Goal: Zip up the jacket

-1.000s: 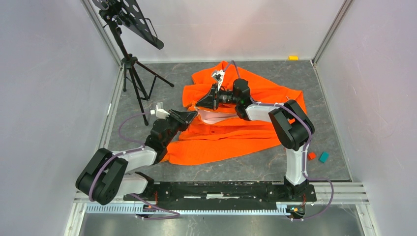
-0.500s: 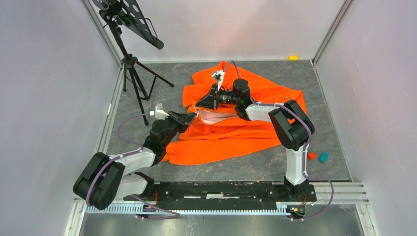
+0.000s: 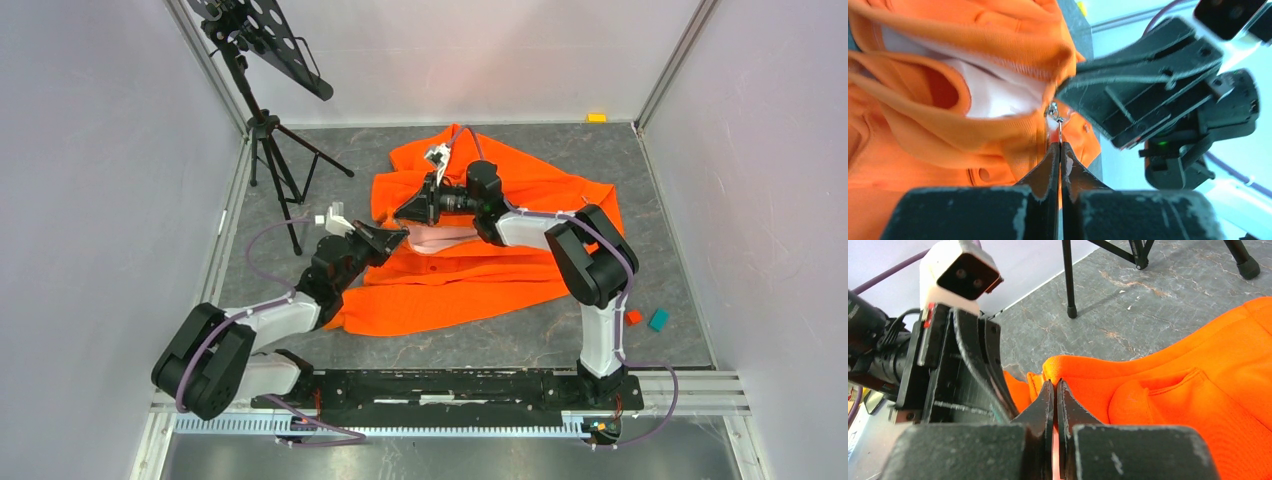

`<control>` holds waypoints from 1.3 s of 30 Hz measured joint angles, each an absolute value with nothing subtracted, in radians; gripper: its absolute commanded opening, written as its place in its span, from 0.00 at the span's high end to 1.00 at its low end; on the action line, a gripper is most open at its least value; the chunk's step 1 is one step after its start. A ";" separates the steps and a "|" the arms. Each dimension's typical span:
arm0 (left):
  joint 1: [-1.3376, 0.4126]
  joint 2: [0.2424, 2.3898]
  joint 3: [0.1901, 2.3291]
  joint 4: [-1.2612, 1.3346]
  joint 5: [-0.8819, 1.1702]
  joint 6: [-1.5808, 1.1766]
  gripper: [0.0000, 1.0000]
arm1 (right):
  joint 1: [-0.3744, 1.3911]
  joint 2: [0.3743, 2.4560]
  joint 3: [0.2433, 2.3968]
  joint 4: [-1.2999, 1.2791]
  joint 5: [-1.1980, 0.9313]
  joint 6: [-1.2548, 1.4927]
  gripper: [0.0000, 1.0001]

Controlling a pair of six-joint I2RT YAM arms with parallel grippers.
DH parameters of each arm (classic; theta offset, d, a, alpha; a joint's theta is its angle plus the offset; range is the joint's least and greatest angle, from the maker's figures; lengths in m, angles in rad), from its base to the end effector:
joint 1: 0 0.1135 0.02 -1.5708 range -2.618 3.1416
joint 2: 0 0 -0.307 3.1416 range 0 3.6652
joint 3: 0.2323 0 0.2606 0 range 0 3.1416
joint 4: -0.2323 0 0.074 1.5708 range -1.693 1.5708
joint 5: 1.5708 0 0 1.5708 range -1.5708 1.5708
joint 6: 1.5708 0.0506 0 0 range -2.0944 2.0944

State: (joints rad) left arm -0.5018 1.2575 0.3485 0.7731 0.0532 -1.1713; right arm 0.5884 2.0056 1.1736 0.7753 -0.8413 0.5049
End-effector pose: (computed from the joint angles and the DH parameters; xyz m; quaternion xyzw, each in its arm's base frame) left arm 0.2196 -0.1235 0.2255 -0.2309 0.7172 -0.5013 0.4255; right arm 0.3717 0.2933 0.2387 -0.3079 0.6512 0.5794 0.3813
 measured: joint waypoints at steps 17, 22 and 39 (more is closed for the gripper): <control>-0.704 1.508 0.424 0.910 -0.020 -1.130 0.98 | 0.644 1.977 1.333 0.469 -0.715 0.458 1.00; -0.773 1.621 0.495 1.000 -0.068 -1.102 0.98 | 0.645 1.972 1.423 0.365 -0.710 0.448 1.00; -1.070 2.092 0.890 1.186 -0.366 -1.014 0.98 | 0.664 1.963 1.671 0.209 -0.651 0.451 1.00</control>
State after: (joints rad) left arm -1.0698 2.0918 0.8898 1.1858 -0.3664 -1.0142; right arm 0.6643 1.9633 1.6711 0.2089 -0.6506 0.4515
